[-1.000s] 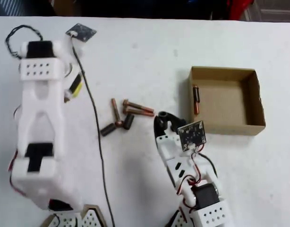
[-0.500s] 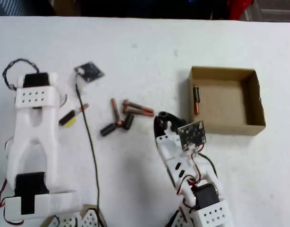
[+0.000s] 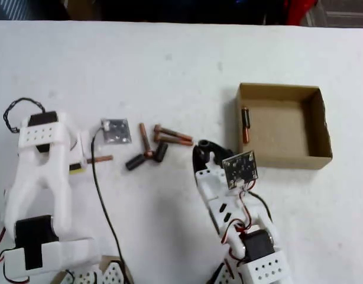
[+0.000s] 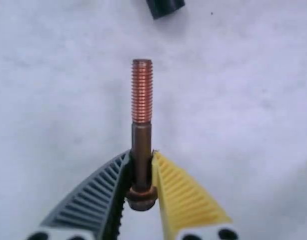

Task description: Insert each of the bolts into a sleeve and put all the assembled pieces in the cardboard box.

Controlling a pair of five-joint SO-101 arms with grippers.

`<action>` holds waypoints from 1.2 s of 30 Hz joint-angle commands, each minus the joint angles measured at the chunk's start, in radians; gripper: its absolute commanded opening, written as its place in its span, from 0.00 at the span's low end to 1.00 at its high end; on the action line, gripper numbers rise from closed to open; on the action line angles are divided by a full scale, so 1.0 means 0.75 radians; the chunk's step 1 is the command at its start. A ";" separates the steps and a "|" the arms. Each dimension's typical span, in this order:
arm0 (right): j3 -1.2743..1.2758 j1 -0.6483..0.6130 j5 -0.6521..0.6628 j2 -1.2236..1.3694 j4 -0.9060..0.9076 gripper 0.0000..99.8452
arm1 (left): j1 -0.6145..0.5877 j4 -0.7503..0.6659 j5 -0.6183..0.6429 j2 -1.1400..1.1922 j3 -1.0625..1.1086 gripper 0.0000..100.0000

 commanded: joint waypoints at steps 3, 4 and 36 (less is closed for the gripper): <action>0.012 0.015 0.025 -0.019 0.003 0.02 | -0.003 -0.223 -0.029 -0.073 0.113 0.02; 0.012 0.015 0.025 -0.019 0.003 0.02 | -0.003 -0.245 -0.029 -0.073 0.137 0.02; 0.012 0.015 0.025 -0.019 0.003 0.02 | 0.040 0.043 0.068 -0.085 -0.127 0.13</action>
